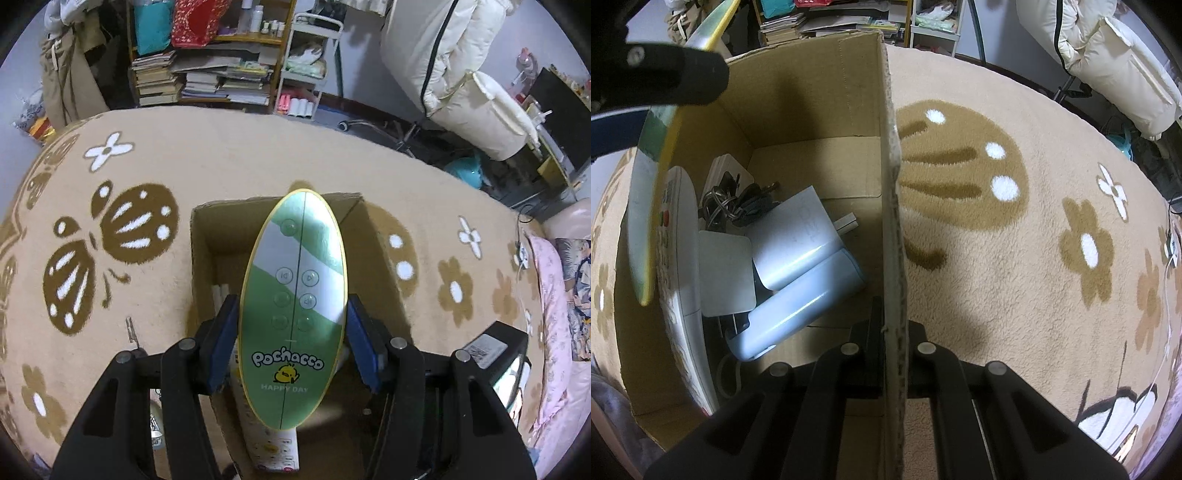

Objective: Organize rigid objects
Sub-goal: 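Open the left tool to drop the fan into the box, then move the left tool back to the pile toward the tagged car key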

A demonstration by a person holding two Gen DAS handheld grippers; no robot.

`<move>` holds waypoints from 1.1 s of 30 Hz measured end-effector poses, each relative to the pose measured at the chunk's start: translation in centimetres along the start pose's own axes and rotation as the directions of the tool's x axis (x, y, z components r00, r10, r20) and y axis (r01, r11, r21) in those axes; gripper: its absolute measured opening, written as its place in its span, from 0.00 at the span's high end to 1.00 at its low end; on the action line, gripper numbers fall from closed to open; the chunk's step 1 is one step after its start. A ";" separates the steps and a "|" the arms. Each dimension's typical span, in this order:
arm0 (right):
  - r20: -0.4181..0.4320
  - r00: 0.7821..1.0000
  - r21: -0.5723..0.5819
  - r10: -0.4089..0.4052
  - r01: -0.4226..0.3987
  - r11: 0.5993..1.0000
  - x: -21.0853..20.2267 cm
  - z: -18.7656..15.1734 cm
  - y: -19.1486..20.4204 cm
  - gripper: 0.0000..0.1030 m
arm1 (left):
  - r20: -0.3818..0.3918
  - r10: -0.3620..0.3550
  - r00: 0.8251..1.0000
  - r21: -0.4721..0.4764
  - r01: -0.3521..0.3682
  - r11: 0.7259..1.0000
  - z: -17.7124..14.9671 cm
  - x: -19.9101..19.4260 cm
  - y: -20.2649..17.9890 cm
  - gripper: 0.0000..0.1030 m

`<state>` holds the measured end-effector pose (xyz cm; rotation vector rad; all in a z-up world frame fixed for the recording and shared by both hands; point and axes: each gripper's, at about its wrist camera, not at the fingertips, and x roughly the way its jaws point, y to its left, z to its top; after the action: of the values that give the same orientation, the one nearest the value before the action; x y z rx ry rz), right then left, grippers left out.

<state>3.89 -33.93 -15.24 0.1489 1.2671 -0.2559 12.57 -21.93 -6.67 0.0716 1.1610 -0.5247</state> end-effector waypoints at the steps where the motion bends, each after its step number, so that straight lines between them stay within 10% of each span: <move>1: 0.000 1.000 -0.002 -0.002 0.002 1.000 0.0 0.0 0.0 0.95 | -0.006 0.004 1.000 -0.002 -0.004 1.000 0.0 0.2 0.1 0.46; 14: -0.001 1.000 0.000 -0.002 0.002 1.000 0.0 0.0 0.0 0.95 | 0.027 0.101 0.995 0.034 -0.102 0.994 0.4 -0.6 1.2 0.16; 33: -0.001 1.000 0.001 0.000 0.000 1.000 0.0 0.0 0.0 0.95 | 0.053 0.265 0.963 0.038 -0.267 0.963 -0.5 -2.8 6.4 0.09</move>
<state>3.92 -33.92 -15.26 0.1495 1.2682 -0.2563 14.05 -15.14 -5.71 0.2491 1.0734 -0.3118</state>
